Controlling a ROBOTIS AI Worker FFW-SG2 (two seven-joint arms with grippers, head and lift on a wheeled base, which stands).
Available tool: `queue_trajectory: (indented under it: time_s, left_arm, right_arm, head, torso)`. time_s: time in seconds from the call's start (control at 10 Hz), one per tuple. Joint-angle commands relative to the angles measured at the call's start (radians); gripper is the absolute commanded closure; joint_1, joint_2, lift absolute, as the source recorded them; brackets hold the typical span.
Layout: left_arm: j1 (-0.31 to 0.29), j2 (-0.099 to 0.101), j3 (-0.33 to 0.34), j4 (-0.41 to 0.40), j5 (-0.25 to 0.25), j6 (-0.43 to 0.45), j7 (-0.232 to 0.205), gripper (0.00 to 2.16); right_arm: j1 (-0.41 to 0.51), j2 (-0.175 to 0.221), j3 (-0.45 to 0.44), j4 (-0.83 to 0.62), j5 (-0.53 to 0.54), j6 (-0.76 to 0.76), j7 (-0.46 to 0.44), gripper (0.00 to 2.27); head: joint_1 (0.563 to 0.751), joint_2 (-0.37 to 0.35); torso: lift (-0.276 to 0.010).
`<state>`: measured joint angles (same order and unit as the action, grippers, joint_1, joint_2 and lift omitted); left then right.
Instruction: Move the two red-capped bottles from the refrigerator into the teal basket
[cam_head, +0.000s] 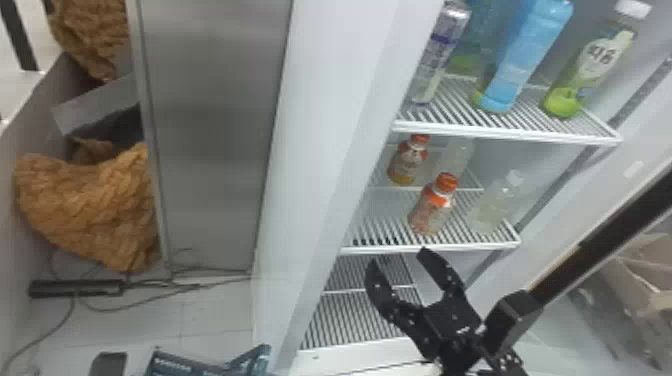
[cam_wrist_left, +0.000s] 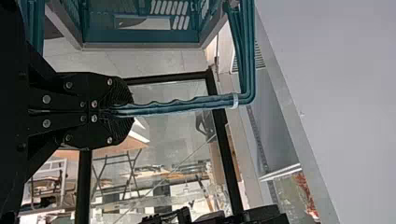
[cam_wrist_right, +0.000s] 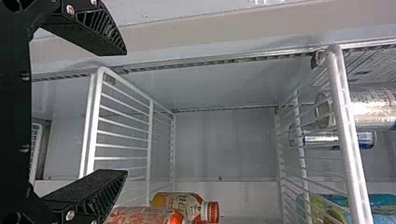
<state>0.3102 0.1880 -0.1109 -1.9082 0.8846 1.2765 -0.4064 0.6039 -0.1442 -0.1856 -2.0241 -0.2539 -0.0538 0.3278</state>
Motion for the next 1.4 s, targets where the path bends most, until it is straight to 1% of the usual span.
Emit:
queue_trajectory:
  time_s: [0.0, 0.5, 1.3]
  left_arm:
    - [-0.001, 0.001, -0.001, 0.000, 0.001, 0.002, 0.000, 1.17]
    - [-0.004, 0.001, -0.001, 0.000, 0.001, 0.000, 0.000, 1.17]
    - [0.001, 0.001, 0.001, 0.000, 0.001, -0.003, 0.000, 1.17]
  right_arm:
    - [0.000, 0.000, 0.000, 0.001, 0.003, -0.008, -0.001, 0.11]
    - [0.010, 0.003, 0.000, -0.014, 0.007, -0.020, -0.029, 0.11]
    - [0.012, 0.003, 0.000, -0.014, 0.007, -0.025, -0.033, 0.11]
  head:
    - [0.695, -0.350]
    - [0.695, -0.350]
    - [0.695, -0.350]
  torso:
    - [-0.224]
    - [-0.224]
    - [-0.224]
